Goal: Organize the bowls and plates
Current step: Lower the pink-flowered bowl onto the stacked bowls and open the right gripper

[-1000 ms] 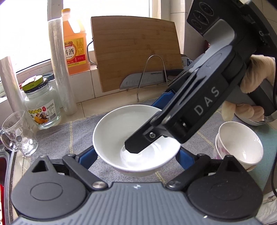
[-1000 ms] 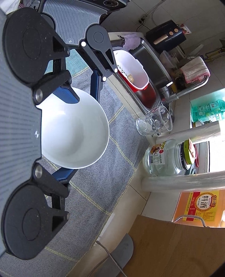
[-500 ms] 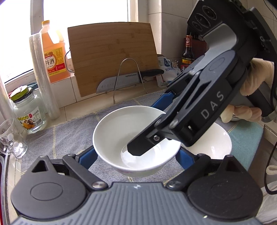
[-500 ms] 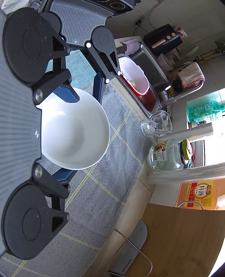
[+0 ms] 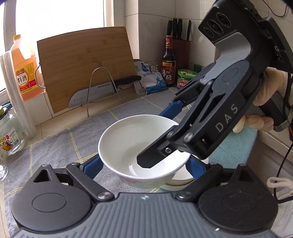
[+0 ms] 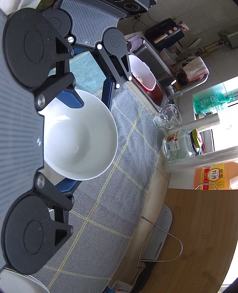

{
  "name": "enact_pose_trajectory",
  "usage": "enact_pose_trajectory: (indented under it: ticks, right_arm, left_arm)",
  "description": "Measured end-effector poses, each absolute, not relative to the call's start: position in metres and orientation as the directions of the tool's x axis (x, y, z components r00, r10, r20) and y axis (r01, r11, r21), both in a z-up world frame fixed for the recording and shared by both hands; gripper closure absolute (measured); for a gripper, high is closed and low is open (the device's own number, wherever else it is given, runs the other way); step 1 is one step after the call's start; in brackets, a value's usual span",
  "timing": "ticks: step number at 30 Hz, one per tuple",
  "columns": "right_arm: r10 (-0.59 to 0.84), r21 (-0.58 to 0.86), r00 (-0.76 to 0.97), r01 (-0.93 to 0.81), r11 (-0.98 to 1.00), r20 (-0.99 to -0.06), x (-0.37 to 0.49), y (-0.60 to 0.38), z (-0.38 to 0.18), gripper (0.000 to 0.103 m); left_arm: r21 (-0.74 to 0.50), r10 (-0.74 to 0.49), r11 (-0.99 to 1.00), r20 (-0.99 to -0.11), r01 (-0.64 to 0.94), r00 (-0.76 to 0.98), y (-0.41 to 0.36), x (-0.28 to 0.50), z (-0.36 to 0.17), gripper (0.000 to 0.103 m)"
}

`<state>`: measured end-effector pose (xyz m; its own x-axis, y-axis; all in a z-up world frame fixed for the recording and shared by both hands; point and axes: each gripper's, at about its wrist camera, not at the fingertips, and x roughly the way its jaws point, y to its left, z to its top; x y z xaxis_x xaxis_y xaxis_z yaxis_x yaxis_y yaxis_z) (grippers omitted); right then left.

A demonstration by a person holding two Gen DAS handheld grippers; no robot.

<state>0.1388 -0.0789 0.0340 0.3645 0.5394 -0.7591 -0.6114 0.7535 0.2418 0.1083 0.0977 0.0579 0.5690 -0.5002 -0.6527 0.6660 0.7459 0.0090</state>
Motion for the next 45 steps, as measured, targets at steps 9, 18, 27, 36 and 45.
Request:
enact_pose_trajectory:
  ticks: [9, 18, 27, 36, 45]
  right_arm:
    - [0.502, 0.235, 0.4, -0.553, 0.799, -0.767, 0.129, -0.113, 0.033, 0.018]
    - [0.481, 0.242, 0.395, -0.52, 0.819, -0.783, 0.126, -0.128, 0.021, 0.018]
    - [0.478, 0.24, 0.384, -0.524, 0.817, -0.79, 0.128, -0.13, 0.014, 0.017]
    - [0.469, 0.222, 0.377, -0.54, 0.812, -0.799, 0.129, -0.127, 0.011, 0.016]
    - [0.46, 0.203, 0.379, -0.552, 0.809, -0.803, 0.128, -0.123, 0.008, 0.014]
  left_arm:
    - [-0.025, -0.549, 0.704, -0.653, 0.709, 0.522, 0.072, 0.11, 0.044, 0.008]
    - [-0.047, -0.561, 0.684, -0.671, 0.728, 0.484, 0.061, 0.113, 0.032, 0.008]
    - [-0.044, -0.551, 0.682, -0.688, 0.73, 0.473, 0.059, 0.115, 0.028, 0.008]
    - [-0.045, -0.546, 0.679, -0.697, 0.733, 0.464, 0.057, 0.117, 0.027, 0.008]
    - [-0.042, -0.541, 0.678, -0.705, 0.734, 0.459, 0.056, 0.118, 0.023, 0.008]
